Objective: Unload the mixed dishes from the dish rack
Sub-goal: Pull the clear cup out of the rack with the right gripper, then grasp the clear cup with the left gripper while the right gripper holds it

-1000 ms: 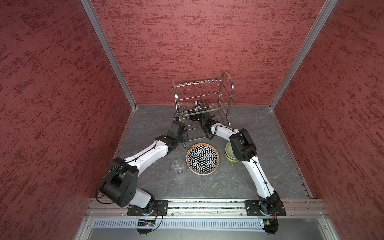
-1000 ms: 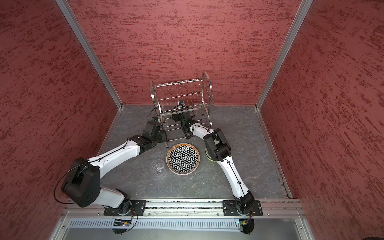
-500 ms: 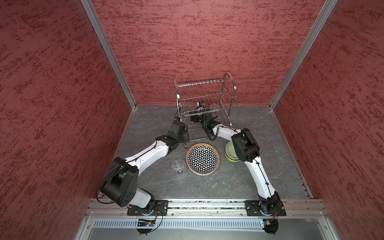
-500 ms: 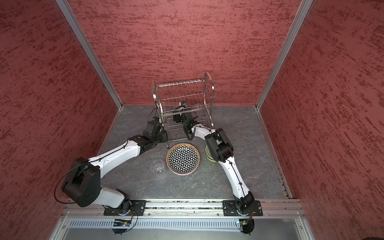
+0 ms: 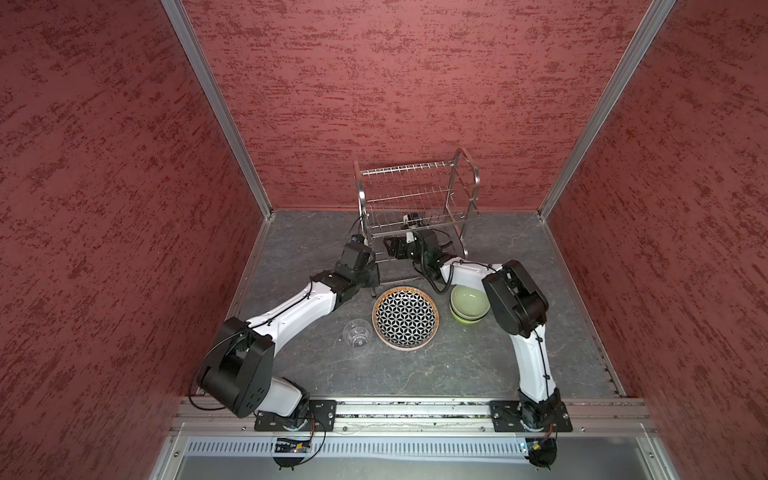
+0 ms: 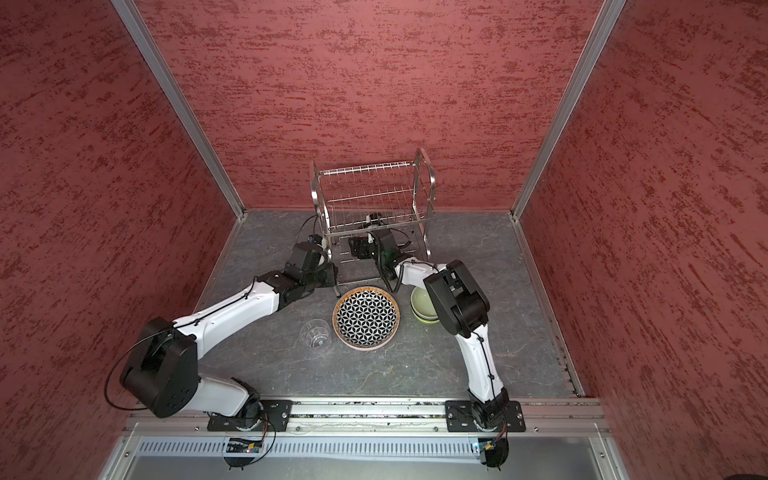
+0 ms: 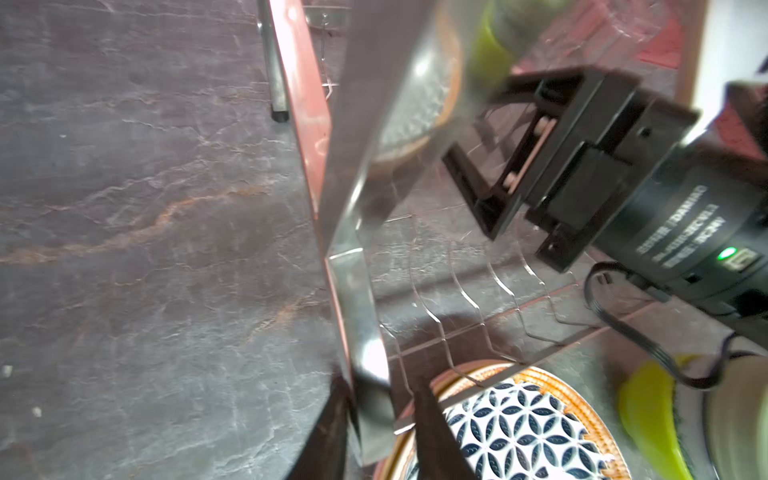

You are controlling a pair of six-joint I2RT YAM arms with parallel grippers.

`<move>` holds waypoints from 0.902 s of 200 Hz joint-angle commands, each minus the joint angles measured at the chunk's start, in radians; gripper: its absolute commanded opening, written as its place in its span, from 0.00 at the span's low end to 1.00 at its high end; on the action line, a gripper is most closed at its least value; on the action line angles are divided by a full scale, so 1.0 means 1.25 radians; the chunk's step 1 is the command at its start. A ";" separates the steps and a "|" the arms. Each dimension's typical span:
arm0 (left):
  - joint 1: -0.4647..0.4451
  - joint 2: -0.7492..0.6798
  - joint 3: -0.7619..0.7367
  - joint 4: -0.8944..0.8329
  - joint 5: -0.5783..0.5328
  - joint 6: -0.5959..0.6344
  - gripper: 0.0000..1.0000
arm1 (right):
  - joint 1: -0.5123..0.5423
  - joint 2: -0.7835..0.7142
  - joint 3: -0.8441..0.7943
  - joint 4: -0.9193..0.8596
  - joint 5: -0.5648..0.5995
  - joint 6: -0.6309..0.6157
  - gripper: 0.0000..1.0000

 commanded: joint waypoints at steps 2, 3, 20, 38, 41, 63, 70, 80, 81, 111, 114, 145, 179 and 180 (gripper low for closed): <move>0.005 -0.042 -0.007 0.012 0.027 0.000 0.36 | 0.004 -0.068 -0.035 0.060 -0.042 0.047 0.18; 0.005 -0.042 -0.008 0.012 0.027 -0.001 0.36 | 0.004 -0.070 -0.036 0.060 -0.044 0.049 0.18; 0.009 -0.060 -0.010 0.012 0.034 -0.007 0.38 | 0.004 -0.099 -0.071 0.083 -0.056 0.063 0.18; 0.010 -0.072 -0.015 0.020 0.028 -0.006 0.40 | 0.004 -0.117 -0.082 0.084 -0.071 0.072 0.17; 0.011 -0.071 -0.014 0.020 0.026 -0.006 0.40 | 0.004 -0.120 -0.084 0.085 -0.073 0.073 0.17; 0.017 -0.065 0.003 -0.014 0.021 -0.015 0.40 | 0.004 -0.142 -0.112 0.104 -0.086 0.093 0.17; 0.016 -0.067 0.000 -0.016 0.023 -0.019 0.40 | 0.004 -0.150 -0.123 0.111 -0.089 0.100 0.17; 0.015 -0.079 -0.012 -0.012 0.028 -0.030 0.40 | 0.004 -0.161 -0.139 0.123 -0.095 0.110 0.17; 0.015 -0.081 -0.013 -0.012 0.027 -0.032 0.40 | 0.004 -0.163 -0.140 0.125 -0.096 0.111 0.17; 0.011 -0.141 -0.061 -0.011 0.028 -0.064 0.45 | 0.004 -0.201 -0.192 0.170 -0.115 0.150 0.17; 0.010 -0.149 -0.067 -0.011 0.029 -0.067 0.46 | 0.004 -0.205 -0.199 0.176 -0.118 0.152 0.17; -0.010 -0.233 -0.110 -0.004 0.044 -0.094 0.55 | 0.004 -0.264 -0.279 0.242 -0.137 0.203 0.17; -0.063 -0.306 -0.166 0.052 0.059 -0.125 0.63 | 0.004 -0.338 -0.375 0.305 -0.145 0.249 0.17; -0.065 -0.306 -0.167 0.053 0.059 -0.125 0.63 | 0.004 -0.339 -0.378 0.306 -0.145 0.250 0.17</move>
